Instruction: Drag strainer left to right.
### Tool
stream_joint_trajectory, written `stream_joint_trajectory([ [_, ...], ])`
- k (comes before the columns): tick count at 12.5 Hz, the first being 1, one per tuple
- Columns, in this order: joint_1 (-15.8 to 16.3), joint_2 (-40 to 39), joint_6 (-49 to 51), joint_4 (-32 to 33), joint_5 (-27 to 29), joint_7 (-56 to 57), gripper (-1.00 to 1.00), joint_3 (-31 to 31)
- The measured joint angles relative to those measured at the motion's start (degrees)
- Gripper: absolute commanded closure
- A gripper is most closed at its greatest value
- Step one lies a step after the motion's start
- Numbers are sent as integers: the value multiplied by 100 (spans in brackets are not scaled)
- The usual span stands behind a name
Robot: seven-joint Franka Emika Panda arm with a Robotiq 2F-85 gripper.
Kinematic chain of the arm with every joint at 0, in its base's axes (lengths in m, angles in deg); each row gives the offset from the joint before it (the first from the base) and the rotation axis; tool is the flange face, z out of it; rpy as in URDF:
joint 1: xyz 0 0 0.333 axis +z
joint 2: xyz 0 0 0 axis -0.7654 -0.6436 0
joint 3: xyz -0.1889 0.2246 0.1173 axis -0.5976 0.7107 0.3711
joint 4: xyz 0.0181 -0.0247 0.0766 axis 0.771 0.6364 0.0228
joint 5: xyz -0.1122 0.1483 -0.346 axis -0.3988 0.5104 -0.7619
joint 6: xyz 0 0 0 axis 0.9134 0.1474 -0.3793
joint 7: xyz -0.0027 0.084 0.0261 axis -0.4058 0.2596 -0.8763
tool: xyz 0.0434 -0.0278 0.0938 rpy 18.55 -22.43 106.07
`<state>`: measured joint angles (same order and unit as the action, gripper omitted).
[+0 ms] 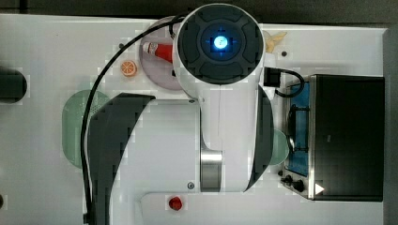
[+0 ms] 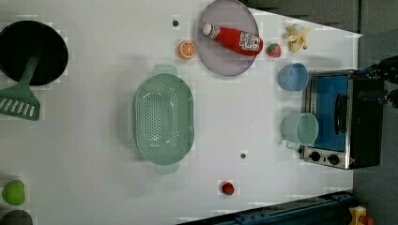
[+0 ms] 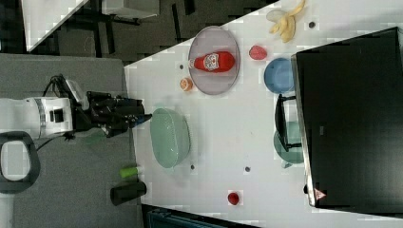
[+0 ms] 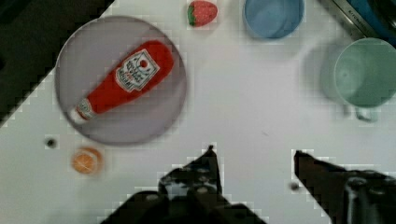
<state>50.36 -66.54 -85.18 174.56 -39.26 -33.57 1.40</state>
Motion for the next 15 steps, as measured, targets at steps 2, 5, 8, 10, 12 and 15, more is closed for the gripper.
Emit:
stream_joint_trajectory([
  [2,-101,1172,877,1181,-33,-5,-81,100],
  [5,-110,2493,931,1662,-6,-9,-100,114],
  [8,-94,2482,228,1192,269,-161,-100,613],
  [10,-46,1998,-15,1085,257,-515,-100,1357],
  [12,69,1279,-329,1237,307,-1202,-100,2099],
  [15,145,25,-971,1449,183,-2785,-100,2977],
])
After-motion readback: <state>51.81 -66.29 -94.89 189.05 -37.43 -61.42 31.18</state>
